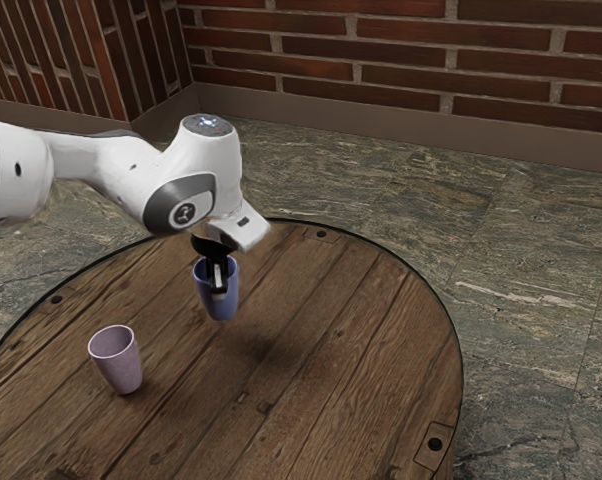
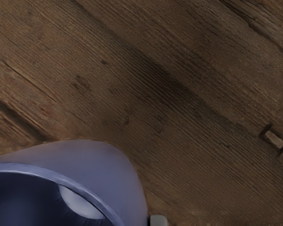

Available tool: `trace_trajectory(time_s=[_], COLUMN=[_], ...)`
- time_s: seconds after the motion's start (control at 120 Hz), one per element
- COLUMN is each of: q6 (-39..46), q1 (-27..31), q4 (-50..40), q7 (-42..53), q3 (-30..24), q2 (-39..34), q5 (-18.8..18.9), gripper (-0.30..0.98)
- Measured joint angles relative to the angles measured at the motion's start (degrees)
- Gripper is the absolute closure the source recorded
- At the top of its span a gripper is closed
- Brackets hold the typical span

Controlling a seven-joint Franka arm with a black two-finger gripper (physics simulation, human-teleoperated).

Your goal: Place the right cup onto the left cup

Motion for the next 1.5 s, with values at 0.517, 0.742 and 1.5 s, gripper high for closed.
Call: trace_trajectory(time_s=[0.517,0.742,1.5], q6=[-6.5,-8.7,-10.1], q1=[4.8,7.7,8.1], q4=[-14.9,-18.7,-17.5], q7=[-2.7,-3.5,-4.5], q3=[0.0,0.0,0.0], q2=[-18.1,-22.3,-18.3], q5=[1.4,1.4,2.4], gripper=[0.79,0.79,0.51])
